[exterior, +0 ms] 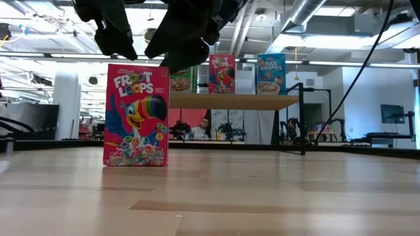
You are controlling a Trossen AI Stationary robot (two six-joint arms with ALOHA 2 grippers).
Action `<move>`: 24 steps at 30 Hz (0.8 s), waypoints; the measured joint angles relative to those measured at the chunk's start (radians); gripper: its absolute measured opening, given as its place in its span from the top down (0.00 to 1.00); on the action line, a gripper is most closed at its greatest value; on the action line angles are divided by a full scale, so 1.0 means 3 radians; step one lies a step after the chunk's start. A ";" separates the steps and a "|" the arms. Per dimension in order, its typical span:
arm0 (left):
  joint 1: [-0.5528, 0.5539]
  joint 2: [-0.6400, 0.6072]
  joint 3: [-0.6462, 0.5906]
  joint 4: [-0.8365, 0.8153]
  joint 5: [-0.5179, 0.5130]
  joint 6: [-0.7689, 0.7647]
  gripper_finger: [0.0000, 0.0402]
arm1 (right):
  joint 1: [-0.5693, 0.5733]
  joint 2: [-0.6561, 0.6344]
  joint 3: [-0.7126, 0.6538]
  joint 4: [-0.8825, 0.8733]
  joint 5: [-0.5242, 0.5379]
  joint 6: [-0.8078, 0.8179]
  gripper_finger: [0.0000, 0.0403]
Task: Stack cereal on shelf
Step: Put the red cereal box on the shelf aligned with the other red cereal boxes
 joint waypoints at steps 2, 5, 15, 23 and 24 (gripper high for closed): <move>0.0001 0.0000 0.0000 -0.0001 0.0000 0.0001 0.32 | 0.0002 0.0005 -0.0001 -0.0018 0.0000 0.0035 0.03; 0.0001 0.0000 0.0000 0.0000 0.0000 0.0001 0.32 | 0.0002 0.0005 -0.0056 0.0050 0.0003 0.0065 0.03; 0.0001 -0.0001 0.0001 0.0000 -0.0001 0.0000 0.32 | 0.0031 0.0007 -0.0069 0.0051 0.0086 0.0084 0.02; 0.0000 -0.0001 0.0001 -0.0001 -0.0001 0.0000 0.32 | 0.0049 0.0011 -0.0163 0.0066 0.0186 0.0095 0.03; 0.0001 -0.0001 0.0001 0.0000 -0.0001 0.0000 0.32 | 0.0049 0.0011 -0.0163 0.0073 0.0186 0.0095 0.03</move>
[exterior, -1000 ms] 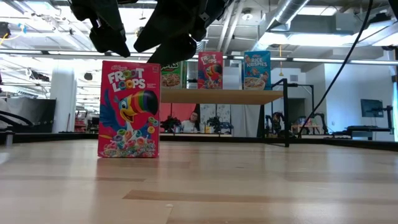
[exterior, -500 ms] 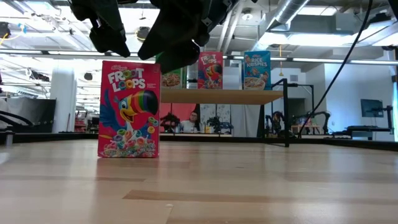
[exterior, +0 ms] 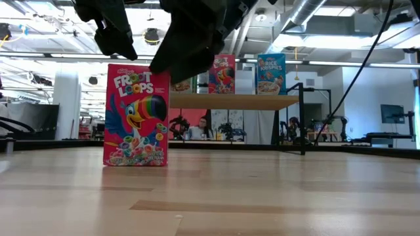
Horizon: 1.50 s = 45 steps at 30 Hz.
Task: Stack cereal on shelf
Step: Put the red cereal box on the shelf aligned with the other red cereal boxes
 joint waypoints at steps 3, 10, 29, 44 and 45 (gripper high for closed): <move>0.0000 0.0000 0.0000 -0.0001 0.0001 0.0000 0.32 | 0.0017 -0.0002 0.0004 -0.0008 0.0001 -0.0001 0.06; -0.0001 0.0000 0.0000 0.0000 -0.0001 0.0000 0.32 | 0.0012 -0.0002 0.0004 -0.0015 0.0001 -0.0003 0.17; 0.0001 0.0000 0.0000 0.0000 0.0001 0.0000 0.32 | 0.0012 -0.0002 0.0004 0.0024 0.0000 -0.0004 0.39; 0.0000 0.0000 0.0000 -0.0001 -0.0001 0.0000 0.32 | 0.0010 -0.0032 0.0006 -0.0057 -0.0002 -0.0011 0.48; 0.0000 0.0000 0.0000 0.0000 0.0001 0.0000 0.32 | 0.0010 -0.0037 0.0006 -0.0079 -0.0002 -0.0011 0.48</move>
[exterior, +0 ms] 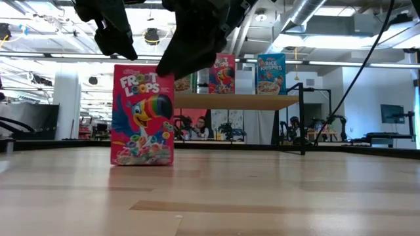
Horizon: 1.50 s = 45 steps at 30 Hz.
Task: Stack cereal on shelf
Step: Put the red cereal box on the shelf aligned with the other red cereal boxes
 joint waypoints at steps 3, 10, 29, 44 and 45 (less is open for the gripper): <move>0.0000 0.0000 0.0000 0.0000 -0.0001 0.0000 0.32 | 0.0000 -0.0001 0.0074 -0.0183 0.0001 -0.0001 0.48; 0.0000 0.0000 0.0000 -0.0001 -0.0001 0.0000 0.32 | -0.0012 -0.0001 0.0387 -0.0727 0.0001 -0.0083 0.48; 0.0001 0.0000 0.0000 -0.0010 -0.0001 0.0000 0.32 | -0.0286 -0.0278 0.0905 -0.2062 0.0003 -0.0341 0.48; 0.0000 0.0000 0.0000 -0.0004 0.0000 0.0000 0.32 | -0.0858 -0.1205 0.0908 -0.1916 0.0182 -0.0807 0.48; 0.0000 0.0000 0.0000 -0.0005 0.0000 0.0000 0.32 | -0.0918 -0.1241 0.0908 -0.1874 0.0182 -0.0845 0.48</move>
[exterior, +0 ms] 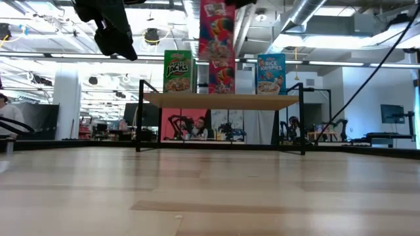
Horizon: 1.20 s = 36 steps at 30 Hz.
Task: Stack cereal on shelf
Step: Put the red cereal box on the shelf aligned with the other red cereal boxes
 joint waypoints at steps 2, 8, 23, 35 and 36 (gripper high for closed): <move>0.0000 0.0000 0.0000 0.0005 0.0000 0.0000 0.32 | -0.0114 -0.0023 -0.0001 0.0014 -0.0004 -0.0099 0.48; 0.0000 0.0000 0.0000 -0.0009 0.0000 0.0000 0.32 | -0.0496 0.0076 -0.0001 0.0071 -0.0478 -0.0201 0.48; 0.0000 0.0000 0.0000 0.0002 -0.0001 0.0000 0.32 | -0.0953 0.0287 -0.0035 0.0061 -0.0799 -0.0199 0.48; 0.0000 0.0000 0.0000 0.0004 0.0000 0.0000 0.32 | -0.1092 0.0288 -0.0036 0.0054 -0.0799 -0.0205 0.48; 0.0000 0.0000 0.0000 0.0002 -0.0001 0.0000 0.32 | -0.1094 0.0288 -0.0036 0.0068 -0.0800 -0.0206 0.48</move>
